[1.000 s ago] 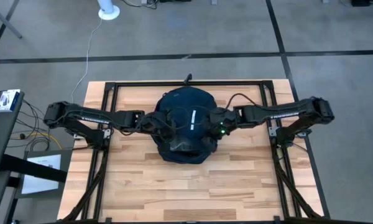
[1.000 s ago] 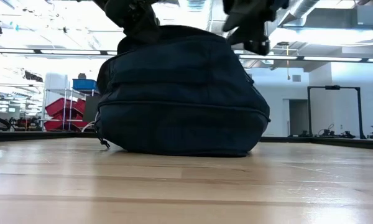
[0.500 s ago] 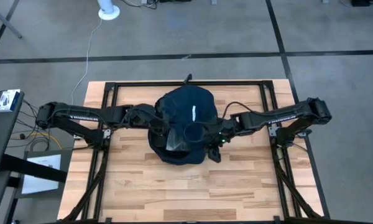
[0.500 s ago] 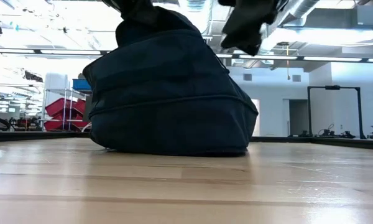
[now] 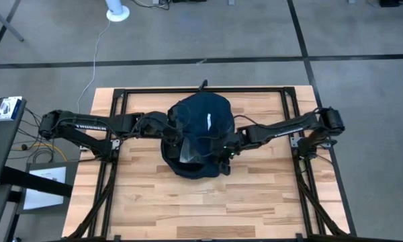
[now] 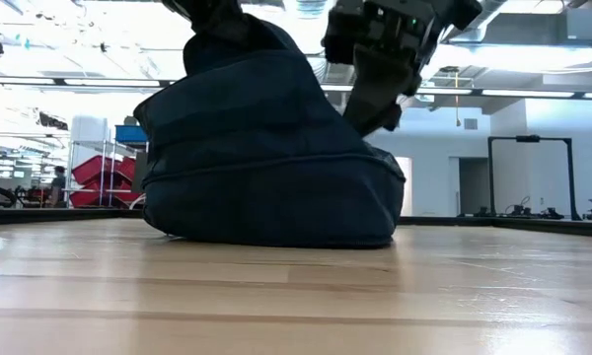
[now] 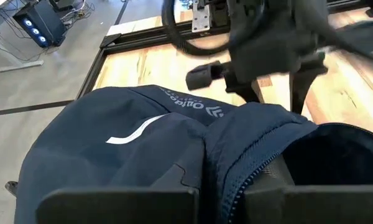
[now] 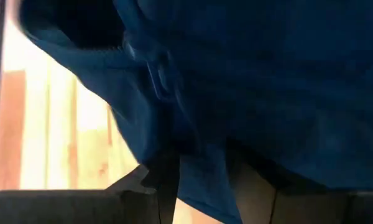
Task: Unpack backpack
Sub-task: Open the dark blue backpack
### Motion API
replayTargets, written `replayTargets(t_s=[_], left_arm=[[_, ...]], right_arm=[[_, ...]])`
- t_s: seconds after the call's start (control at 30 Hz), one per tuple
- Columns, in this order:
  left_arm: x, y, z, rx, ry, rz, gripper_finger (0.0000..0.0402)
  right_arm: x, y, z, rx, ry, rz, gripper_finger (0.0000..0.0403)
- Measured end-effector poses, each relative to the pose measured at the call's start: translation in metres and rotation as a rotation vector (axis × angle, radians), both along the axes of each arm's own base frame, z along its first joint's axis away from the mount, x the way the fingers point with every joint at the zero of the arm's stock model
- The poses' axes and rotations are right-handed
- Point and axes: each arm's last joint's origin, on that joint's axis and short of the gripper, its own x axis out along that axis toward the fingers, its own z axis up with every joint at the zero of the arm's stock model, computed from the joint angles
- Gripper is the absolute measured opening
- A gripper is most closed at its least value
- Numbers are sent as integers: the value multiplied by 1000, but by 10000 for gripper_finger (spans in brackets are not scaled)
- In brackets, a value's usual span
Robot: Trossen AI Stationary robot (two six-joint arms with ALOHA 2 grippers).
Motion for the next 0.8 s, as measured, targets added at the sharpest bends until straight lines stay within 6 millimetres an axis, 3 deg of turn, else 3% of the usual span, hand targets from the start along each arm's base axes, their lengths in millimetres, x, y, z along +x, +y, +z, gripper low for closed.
replayTargets(t_s=[0.13, 0.3, 0.57, 0.8], left_arm=[[-1, 3, -1, -1, 12, 11, 0], [-1, 3, -1, -1, 13, 13, 0], [-1, 3, -1, -3, 17, 12, 0], [-1, 0, -2, -25, 16, -36, 0]], right_arm=[[2, 0, -5, 0, 15, 0, 93], [-4, -1, 5, -37, -6, 2, 13], [-22, -3, 44, -45, -124, -15, 1], [-38, -14, 45, -166, -13, -111, 0]])
